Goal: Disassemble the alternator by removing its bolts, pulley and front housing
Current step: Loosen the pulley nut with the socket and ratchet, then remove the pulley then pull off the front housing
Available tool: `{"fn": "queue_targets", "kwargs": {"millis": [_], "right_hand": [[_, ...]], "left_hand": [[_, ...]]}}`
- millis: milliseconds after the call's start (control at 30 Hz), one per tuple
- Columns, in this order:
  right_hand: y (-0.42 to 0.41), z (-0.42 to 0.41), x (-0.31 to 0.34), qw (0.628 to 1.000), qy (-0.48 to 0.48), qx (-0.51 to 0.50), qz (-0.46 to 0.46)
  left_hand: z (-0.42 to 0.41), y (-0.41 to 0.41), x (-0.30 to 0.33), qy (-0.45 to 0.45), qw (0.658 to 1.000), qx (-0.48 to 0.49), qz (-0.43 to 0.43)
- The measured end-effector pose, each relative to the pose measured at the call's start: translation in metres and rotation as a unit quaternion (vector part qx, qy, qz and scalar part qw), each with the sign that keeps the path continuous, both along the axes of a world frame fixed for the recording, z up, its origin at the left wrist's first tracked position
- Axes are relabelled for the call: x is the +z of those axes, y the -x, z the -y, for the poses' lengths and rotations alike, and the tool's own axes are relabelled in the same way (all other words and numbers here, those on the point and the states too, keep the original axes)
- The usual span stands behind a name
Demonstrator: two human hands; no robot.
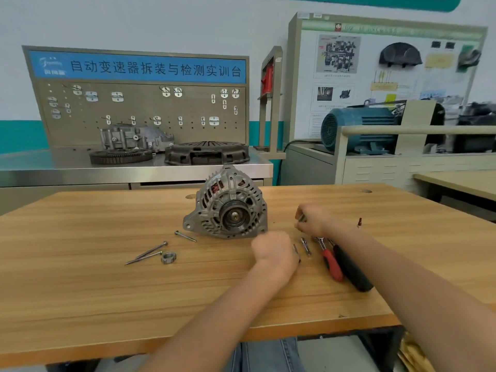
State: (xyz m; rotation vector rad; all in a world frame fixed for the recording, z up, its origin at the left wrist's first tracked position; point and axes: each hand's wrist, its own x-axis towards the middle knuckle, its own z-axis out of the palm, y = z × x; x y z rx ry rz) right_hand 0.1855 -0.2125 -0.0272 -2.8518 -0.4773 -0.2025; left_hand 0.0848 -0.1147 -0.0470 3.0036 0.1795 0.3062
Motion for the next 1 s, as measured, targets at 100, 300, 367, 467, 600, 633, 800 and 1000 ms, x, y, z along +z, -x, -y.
{"fn": "queue_targets", "kwargs": {"millis": [100, 300, 367, 467, 600, 633, 800, 1000], "right_hand": [[-0.008, 0.001, -0.009, 0.999, 0.049, 0.008, 0.009], [-0.012, -0.004, -0.001, 0.996, 0.085, 0.036, -0.007], [-0.011, -0.004, 0.003, 0.995, 0.086, 0.036, -0.027], [-0.008, -0.003, 0.007, 0.995, 0.072, 0.027, -0.056], [-0.004, -0.006, 0.011, 0.998, 0.026, 0.022, -0.050], [-0.004, -0.009, 0.012, 0.999, -0.009, 0.029, -0.025], [0.001, -0.048, 0.017, 0.933, -0.346, 0.082, -0.055], [0.007, -0.097, 0.014, 0.822, -0.509, 0.128, -0.220]], "left_hand": [[0.012, -0.008, -0.002, 0.050, 0.999, -0.005, 0.004], [0.034, -0.007, 0.007, 0.188, 0.981, -0.031, -0.020], [0.036, -0.004, 0.009, 0.228, 0.972, -0.042, -0.023], [0.032, 0.000, 0.013, 0.282, 0.957, -0.051, -0.036], [0.009, 0.007, 0.014, 0.322, 0.943, -0.078, -0.023], [0.000, 0.011, 0.014, 0.316, 0.945, -0.080, 0.000], [-0.061, 0.032, 0.008, 0.182, 0.893, -0.002, 0.411], [-0.086, 0.012, 0.009, 0.445, 0.862, 0.035, 0.240]]}}
